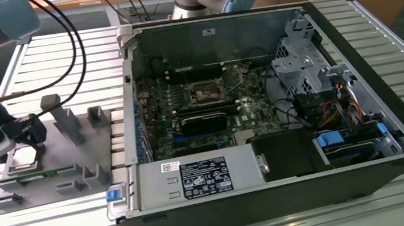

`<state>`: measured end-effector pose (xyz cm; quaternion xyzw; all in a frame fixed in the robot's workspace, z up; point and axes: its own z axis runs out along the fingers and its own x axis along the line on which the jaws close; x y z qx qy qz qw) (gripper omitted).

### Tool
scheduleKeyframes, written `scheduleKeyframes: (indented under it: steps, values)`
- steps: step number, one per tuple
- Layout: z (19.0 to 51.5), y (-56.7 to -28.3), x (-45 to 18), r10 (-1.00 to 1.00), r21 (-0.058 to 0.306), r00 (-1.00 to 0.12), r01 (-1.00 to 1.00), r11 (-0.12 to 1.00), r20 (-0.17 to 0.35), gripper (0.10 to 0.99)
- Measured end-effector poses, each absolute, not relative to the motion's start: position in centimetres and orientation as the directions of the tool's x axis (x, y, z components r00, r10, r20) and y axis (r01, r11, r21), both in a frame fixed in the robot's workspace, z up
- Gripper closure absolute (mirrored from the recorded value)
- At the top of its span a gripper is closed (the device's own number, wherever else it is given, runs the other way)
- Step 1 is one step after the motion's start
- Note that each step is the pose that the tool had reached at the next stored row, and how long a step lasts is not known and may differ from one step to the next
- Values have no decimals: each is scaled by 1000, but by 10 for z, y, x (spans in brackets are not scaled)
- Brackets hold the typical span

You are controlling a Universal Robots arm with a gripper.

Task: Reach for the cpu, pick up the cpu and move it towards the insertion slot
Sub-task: 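Pick up the cpu and move it towards the insertion slot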

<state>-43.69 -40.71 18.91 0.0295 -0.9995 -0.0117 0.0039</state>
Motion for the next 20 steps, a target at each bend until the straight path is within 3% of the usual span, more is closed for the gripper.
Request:
scheduleKeyframes:
  steps: [8, 9, 20]
  values:
    - [185, -408, -437, -59, 24, -998, -59, 998, 7, 322]
    - [184, -408, -437, -59, 24, -998, -59, 998, 7, 392]
    - [183, -408, -438, -59, 24, -998, -59, 998, 7, 408]
